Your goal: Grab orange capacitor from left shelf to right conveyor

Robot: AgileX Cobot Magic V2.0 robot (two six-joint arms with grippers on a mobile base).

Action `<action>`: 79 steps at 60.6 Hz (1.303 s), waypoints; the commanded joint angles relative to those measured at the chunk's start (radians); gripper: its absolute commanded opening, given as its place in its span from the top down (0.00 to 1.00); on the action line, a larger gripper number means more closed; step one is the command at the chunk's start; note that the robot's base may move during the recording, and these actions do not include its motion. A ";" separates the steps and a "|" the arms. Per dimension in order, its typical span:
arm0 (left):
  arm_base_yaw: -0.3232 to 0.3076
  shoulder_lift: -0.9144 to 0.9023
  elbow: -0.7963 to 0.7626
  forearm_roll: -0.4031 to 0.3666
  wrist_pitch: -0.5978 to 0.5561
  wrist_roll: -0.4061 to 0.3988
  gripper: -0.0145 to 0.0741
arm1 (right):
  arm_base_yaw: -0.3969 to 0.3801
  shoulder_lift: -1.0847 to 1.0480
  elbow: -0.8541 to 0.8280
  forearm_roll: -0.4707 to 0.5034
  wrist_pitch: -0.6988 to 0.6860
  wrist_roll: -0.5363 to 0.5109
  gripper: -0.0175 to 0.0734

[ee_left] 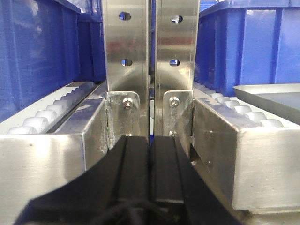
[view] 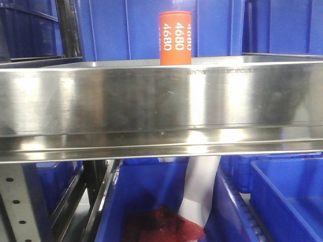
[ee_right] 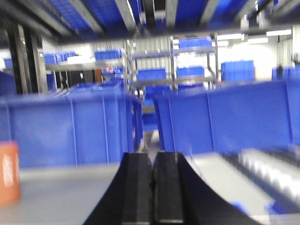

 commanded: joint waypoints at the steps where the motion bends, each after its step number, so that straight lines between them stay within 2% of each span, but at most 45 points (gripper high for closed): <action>1: -0.004 0.010 -0.006 -0.005 -0.088 0.000 0.95 | 0.000 0.046 -0.163 -0.064 0.007 0.009 0.75; 8: -0.004 0.010 -0.006 -0.005 -0.088 0.000 0.95 | 0.014 0.201 -0.378 -0.069 0.149 0.009 0.75; 15: -0.004 0.010 -0.006 -0.005 -0.088 0.000 0.95 | 0.084 0.421 -0.580 -0.057 0.298 0.009 0.75; 23: -0.004 0.010 -0.006 -0.005 -0.088 0.000 0.95 | 0.205 0.639 -0.720 -0.057 0.372 0.008 0.75; 29: -0.004 0.010 -0.006 -0.005 -0.088 0.000 0.95 | 0.304 0.792 -0.794 -0.057 0.376 0.007 0.73; 35: -0.004 0.010 -0.006 -0.005 -0.088 0.000 0.95 | 0.406 0.926 -0.844 -0.059 0.363 -0.010 0.58; 42: -0.004 0.010 -0.006 -0.005 -0.088 0.000 0.95 | 0.494 1.068 -0.875 -0.059 0.328 -0.026 0.21; 45: -0.004 0.010 -0.006 -0.005 -0.088 0.000 0.95 | 0.507 1.120 -0.880 -0.058 0.308 -0.026 0.10; 51: -0.004 0.010 -0.006 -0.005 -0.088 0.000 0.95 | 0.515 1.210 -0.881 -0.050 0.255 -0.026 0.13; 79: -0.004 0.010 -0.006 -0.005 -0.088 0.000 0.95 | 0.515 1.425 -0.881 -0.046 0.002 -0.017 0.13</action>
